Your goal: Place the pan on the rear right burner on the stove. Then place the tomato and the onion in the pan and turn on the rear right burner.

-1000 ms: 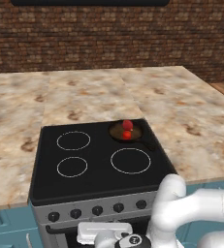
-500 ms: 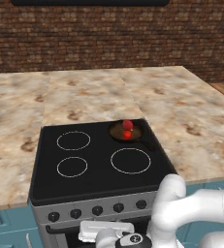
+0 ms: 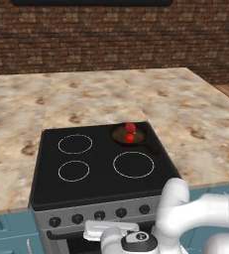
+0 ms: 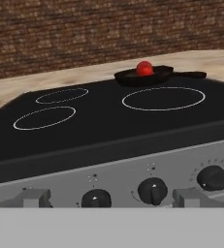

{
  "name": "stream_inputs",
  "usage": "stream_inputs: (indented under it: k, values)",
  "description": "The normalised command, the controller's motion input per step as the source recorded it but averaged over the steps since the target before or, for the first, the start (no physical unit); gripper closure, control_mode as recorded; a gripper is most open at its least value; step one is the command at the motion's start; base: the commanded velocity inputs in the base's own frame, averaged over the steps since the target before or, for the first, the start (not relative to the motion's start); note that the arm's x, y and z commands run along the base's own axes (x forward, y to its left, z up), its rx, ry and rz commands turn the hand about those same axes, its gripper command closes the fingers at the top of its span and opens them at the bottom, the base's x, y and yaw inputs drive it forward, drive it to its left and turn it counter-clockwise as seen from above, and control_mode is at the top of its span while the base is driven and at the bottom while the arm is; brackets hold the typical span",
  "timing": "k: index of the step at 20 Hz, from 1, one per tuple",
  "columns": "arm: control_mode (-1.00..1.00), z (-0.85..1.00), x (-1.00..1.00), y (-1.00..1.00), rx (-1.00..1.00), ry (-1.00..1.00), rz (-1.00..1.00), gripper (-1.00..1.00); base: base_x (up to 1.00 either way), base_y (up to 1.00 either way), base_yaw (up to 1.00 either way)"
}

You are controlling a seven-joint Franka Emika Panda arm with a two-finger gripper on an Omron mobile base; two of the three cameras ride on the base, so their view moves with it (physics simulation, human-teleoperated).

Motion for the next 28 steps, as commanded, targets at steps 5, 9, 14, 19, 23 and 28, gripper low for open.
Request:
stream_inputs:
  k: [5, 9, 14, 19, 23, 28]
  values:
    - [-1.00, -0.08, 0.15, -0.02, 0.00, 0.01, 0.00, -1.00, 0.00, 0.00, 0.00]
    - [-1.00, -0.16, 0.10, 0.00, 0.00, 0.01, 0.00, -1.00, 0.00, 0.00, 0.00]
    - [-1.00, -0.18, 0.06, 0.00, 0.00, 0.01, 0.00, -1.00, 0.00, 0.00, 0.00]
    - [-1.00, -0.15, 0.12, 0.00, 0.00, 0.02, 0.00, -1.00, 0.00, 0.00, 0.00]
    - [-1.00, -0.09, 0.11, 0.00, 0.00, 0.02, 0.00, -1.00, 0.00, 0.00, 0.00]
    - [-1.00, -0.09, 0.07, 0.00, 0.00, 0.02, 0.00, -1.00, 0.00, 0.00, 0.00]
